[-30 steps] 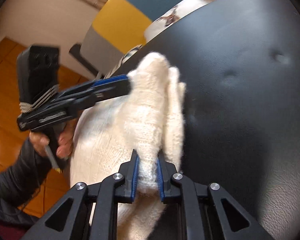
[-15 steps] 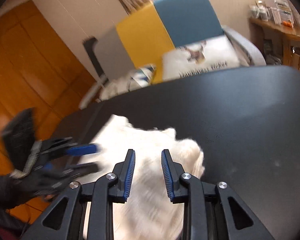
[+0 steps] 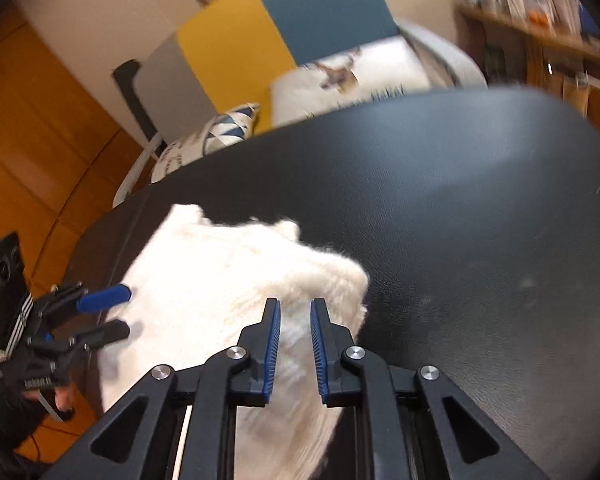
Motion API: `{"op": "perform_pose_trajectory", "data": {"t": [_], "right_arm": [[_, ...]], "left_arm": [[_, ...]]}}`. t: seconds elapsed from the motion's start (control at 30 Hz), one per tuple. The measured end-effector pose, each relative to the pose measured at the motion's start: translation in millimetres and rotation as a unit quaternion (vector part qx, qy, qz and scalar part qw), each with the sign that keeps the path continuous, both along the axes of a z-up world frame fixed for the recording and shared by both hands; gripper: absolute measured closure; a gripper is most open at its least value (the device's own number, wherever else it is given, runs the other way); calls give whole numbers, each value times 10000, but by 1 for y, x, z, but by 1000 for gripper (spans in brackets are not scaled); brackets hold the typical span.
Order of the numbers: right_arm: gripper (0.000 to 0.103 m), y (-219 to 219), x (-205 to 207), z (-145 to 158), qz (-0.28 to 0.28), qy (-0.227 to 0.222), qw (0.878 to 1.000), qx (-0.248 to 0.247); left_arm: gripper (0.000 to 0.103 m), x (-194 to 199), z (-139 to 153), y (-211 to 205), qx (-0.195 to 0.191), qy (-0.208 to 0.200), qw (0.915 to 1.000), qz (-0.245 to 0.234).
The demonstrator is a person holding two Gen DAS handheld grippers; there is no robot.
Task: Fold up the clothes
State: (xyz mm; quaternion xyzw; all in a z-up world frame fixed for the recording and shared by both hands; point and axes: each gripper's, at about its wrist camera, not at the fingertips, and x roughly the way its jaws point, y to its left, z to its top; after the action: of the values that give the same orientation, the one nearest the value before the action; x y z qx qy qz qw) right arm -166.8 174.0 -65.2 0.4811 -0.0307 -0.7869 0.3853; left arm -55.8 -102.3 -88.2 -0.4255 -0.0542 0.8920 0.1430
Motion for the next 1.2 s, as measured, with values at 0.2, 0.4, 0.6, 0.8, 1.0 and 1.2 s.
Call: {"op": "perform_pose_trajectory", "data": {"t": [0.2,0.4,0.6,0.8,1.0,1.2], "right_arm": [[86,-21,53,22,766,331,9965,-15],[86,-34,93,18,1091,365,9925,419],[86,-41,117,-5,1223,273,9838,1283],[86,-18,107,-41,764,-158,9871,1398],[86,-13,111,-39,682,-145,9894,1273],[74,4,116,-22,402,-154,9958,803]], "left_arm": [[58,39,14,-20,66,290,9990,332],[58,99,3,-16,48,447,9989,129],[58,114,-26,13,-439,227,9981,-370],[57,117,-70,43,-1289,24,9885,-795],[57,118,-64,31,-743,-32,9948,-694],[54,109,-33,-21,758,-63,9971,18]]}}
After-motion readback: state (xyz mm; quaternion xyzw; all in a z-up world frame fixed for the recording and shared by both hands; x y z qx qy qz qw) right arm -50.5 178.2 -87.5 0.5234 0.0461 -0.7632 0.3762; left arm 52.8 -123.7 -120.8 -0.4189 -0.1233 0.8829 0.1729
